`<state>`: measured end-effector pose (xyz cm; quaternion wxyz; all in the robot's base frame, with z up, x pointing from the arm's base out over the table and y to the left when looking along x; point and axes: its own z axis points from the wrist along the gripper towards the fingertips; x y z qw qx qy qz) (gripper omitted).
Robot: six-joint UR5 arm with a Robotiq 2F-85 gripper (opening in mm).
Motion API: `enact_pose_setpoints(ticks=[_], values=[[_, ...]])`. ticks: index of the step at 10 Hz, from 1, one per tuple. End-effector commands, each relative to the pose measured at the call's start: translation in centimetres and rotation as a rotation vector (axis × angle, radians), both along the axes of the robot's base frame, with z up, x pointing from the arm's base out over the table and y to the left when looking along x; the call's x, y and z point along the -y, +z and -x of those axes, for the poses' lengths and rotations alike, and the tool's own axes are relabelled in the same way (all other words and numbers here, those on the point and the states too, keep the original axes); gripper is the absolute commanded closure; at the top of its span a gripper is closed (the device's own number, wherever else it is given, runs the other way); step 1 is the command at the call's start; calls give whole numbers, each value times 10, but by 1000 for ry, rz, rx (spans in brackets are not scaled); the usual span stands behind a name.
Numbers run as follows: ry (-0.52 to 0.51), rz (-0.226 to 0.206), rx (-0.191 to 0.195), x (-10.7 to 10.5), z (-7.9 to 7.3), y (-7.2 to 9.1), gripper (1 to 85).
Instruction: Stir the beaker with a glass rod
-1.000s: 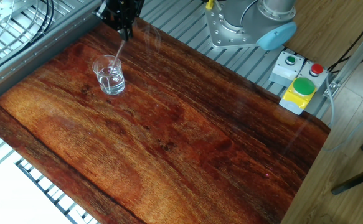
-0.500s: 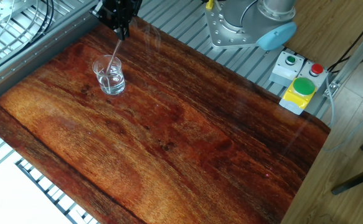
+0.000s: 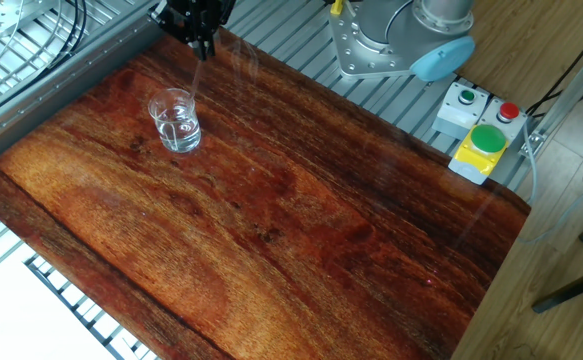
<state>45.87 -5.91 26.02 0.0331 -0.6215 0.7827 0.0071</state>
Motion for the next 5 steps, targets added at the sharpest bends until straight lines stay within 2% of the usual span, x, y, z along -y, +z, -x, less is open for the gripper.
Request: enact_pose_setpoints(ticks=[1, 3, 5], values=[[-41, -25, 6, -13, -7, 6, 847], [-22, -15, 32, -18, -17, 11, 847], [37, 25, 73, -8, -26, 12, 847]])
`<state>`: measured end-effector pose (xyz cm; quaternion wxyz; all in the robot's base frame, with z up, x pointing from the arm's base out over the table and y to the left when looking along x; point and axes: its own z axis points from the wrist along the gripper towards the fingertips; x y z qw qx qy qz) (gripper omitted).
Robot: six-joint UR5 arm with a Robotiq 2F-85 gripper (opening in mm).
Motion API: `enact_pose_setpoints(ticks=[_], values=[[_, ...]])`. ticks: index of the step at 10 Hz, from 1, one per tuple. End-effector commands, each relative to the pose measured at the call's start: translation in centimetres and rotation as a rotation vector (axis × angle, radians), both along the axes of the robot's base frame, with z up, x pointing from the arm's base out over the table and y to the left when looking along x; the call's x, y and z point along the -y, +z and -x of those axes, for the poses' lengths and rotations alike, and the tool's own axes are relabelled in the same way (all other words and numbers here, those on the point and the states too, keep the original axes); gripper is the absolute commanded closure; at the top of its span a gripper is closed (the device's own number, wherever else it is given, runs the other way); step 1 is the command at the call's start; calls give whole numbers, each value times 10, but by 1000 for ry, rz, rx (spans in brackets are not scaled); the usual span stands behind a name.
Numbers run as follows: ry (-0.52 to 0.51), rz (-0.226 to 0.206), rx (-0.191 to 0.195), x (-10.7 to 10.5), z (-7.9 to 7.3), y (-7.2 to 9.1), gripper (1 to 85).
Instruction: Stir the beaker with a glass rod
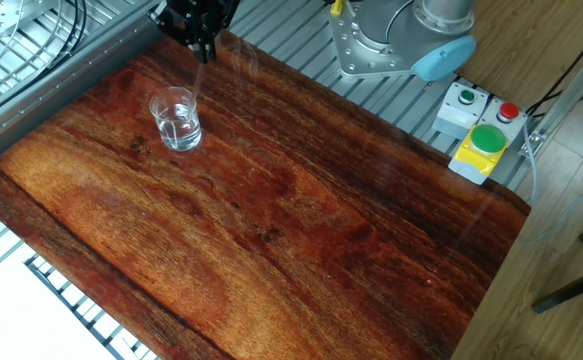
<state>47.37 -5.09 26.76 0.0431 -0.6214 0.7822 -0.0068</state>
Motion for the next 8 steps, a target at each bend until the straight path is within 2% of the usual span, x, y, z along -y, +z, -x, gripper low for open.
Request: enact_pose_setpoints(ticks=[1, 4, 5, 8], values=[[64, 33, 54, 5, -14, 5, 847], [81, 70, 45, 17, -8, 5, 847], [56, 58, 28, 16, -2, 4, 847], [-71, -52, -5, -12, 5, 5, 847]])
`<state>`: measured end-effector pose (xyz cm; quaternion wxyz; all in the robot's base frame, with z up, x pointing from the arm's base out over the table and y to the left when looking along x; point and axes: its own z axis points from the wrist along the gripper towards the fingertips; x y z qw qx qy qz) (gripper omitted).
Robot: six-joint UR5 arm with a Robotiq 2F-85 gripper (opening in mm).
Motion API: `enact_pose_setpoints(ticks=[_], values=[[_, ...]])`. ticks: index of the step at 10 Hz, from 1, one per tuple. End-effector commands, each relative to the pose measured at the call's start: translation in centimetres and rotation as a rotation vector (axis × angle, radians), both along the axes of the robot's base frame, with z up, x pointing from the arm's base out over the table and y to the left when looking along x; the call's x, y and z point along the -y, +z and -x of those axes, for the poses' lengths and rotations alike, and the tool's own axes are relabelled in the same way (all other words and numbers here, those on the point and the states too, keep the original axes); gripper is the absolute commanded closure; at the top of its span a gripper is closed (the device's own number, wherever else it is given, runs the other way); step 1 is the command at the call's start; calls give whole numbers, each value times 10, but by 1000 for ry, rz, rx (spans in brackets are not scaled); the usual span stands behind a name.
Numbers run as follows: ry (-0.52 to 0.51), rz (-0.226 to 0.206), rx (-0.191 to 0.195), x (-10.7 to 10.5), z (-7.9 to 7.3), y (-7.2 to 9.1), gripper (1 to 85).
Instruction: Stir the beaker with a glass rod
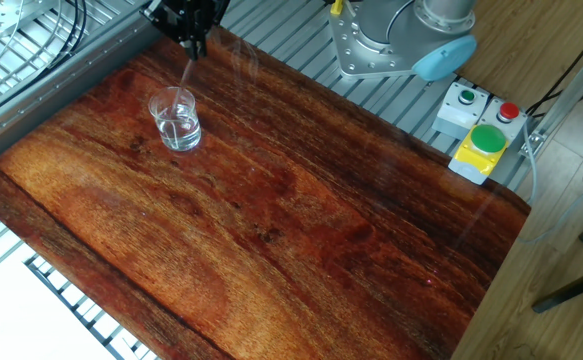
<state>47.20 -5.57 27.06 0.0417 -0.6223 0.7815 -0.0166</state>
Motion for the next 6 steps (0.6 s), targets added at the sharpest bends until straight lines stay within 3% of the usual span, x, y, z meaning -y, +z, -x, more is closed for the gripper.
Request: enact_pose_setpoints(ticks=[1, 2, 4, 6], values=[[-88, -83, -17, -21, 3, 3, 847], [-76, -82, -3, -23, -2, 4, 847], [-13, -24, 34, -10, -10, 5, 847], [9, 7, 41, 0, -10, 4, 847]])
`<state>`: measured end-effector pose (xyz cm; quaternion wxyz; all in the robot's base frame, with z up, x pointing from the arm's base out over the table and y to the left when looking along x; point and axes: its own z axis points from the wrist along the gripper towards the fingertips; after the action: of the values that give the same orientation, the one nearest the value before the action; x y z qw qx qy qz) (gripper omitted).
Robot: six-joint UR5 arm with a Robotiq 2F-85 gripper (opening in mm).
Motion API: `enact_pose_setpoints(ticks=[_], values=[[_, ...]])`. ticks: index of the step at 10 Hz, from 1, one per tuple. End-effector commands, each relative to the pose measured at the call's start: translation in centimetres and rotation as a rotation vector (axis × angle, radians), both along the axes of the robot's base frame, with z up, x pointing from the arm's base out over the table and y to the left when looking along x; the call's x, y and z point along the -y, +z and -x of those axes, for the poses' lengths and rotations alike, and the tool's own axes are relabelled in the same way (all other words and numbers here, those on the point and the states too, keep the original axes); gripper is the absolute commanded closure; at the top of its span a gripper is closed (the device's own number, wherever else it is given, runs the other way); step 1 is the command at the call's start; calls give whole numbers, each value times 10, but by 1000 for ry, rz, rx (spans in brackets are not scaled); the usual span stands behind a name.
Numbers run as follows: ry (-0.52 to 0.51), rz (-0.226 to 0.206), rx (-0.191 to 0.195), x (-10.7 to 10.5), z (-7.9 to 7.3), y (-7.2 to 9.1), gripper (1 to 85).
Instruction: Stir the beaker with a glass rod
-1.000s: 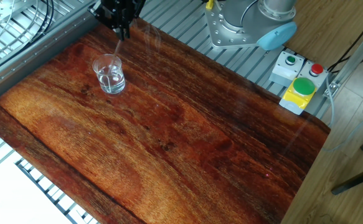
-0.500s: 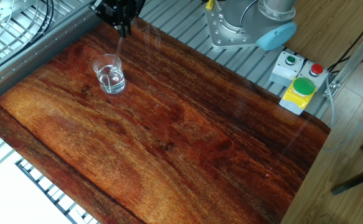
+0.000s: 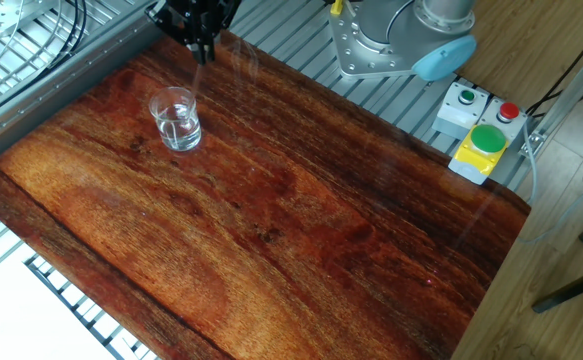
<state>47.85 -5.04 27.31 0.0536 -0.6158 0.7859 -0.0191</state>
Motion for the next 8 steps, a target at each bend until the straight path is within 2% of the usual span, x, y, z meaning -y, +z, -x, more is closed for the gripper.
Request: enact_pose_setpoints(ticks=[1, 2, 5, 8], values=[[25, 24, 21, 9, -3, 1, 847], [33, 26, 25, 12, -2, -2, 847], [-12, 1, -13, 12, 12, -5, 847], [-87, -72, -47, -8, 18, -3, 847]])
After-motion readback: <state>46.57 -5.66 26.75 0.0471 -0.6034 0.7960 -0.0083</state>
